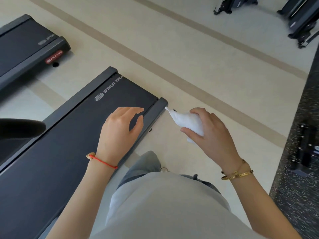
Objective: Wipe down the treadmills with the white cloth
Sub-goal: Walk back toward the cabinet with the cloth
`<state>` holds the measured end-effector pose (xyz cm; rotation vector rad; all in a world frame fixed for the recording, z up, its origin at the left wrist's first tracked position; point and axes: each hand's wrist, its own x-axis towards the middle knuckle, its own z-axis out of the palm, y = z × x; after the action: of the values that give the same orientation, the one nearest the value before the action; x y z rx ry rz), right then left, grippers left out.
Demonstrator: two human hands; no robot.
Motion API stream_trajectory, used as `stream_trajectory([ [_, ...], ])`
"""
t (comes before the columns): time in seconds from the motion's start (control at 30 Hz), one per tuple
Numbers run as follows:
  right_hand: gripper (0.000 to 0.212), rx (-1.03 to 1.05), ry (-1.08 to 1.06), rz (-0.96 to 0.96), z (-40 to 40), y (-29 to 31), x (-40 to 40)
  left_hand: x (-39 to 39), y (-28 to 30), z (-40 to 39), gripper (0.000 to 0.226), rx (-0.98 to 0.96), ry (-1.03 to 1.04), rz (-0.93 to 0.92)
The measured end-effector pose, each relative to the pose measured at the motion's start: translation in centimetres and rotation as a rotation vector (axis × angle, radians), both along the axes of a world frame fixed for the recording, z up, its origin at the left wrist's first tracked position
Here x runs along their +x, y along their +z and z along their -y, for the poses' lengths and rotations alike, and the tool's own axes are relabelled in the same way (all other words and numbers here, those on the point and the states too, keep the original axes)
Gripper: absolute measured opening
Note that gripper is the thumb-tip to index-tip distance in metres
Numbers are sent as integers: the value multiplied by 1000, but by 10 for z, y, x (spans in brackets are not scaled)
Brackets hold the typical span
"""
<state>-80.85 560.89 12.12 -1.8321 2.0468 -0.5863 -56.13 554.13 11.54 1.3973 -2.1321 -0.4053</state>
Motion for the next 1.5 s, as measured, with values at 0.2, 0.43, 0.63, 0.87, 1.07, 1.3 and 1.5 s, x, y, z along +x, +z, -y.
stream_trajectory([
  [0.2,50,-10,-58,46,47,-8,-36,-42,-4,60,24,-4,-62,-2],
  [0.43,48,-10,-103,69,126,-17,-78,-91,-13,149,24,-11,-98,-7],
  [0.63,49,-34,-122,72,216,-12,-121,-136,-9,244,31,32,-141,-26],
  [0.87,45,-81,-152,50,317,-10,-170,-185,-8,352,29,18,-194,-8],
  [1.07,46,-60,-167,44,385,-13,-211,-228,-11,426,32,65,-206,4],
  [1.3,45,-47,-145,48,489,-24,-281,-294,-21,524,31,83,-187,25],
  [1.5,44,-84,-34,24,602,-13,-362,-368,-18,620,28,28,-104,11],
])
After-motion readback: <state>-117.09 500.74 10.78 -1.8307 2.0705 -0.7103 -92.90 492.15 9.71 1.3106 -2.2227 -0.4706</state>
